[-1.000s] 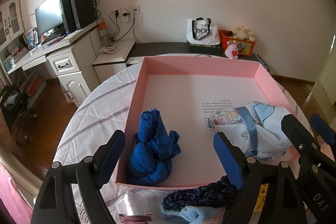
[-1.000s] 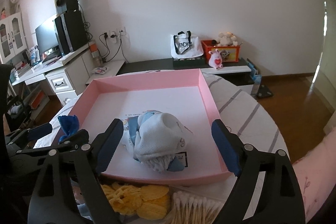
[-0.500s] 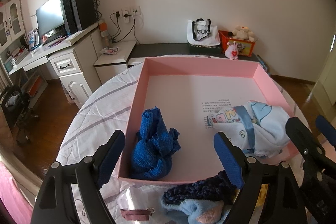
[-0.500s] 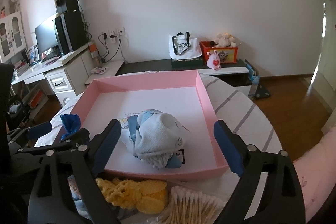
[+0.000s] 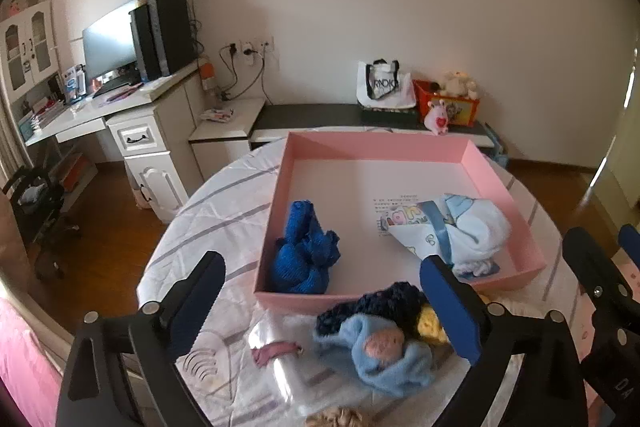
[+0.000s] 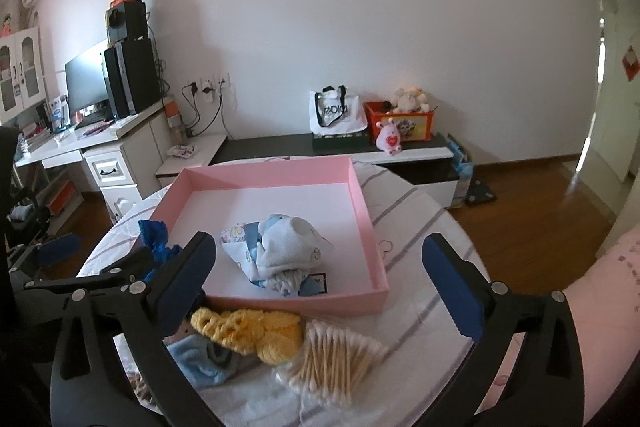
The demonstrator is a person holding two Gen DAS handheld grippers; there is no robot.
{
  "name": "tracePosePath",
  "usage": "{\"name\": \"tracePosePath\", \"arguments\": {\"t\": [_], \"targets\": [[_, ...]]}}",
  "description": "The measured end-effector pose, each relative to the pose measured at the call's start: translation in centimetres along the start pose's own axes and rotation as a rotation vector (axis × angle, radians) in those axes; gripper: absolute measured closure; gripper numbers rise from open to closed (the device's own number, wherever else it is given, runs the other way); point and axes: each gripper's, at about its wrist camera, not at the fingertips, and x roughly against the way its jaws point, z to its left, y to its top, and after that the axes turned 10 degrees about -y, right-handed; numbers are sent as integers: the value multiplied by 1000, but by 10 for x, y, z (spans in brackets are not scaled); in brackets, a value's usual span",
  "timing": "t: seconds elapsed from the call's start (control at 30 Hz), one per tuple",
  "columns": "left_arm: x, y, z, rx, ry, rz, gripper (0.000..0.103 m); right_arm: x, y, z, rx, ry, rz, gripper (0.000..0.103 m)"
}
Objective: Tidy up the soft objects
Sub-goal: 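Raise both open grippers away from the pink box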
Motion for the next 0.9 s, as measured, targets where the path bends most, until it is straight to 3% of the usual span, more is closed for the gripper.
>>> {"name": "tracePosePath", "arguments": {"t": [0.37,0.9], "targets": [[78,-28,-6,22,35,-68,0,60,-8,-16,13,-23,-34,0],[180,-65,-26,1,57,-184,0,153,-12,-25,30,-9,-158,0]]}}
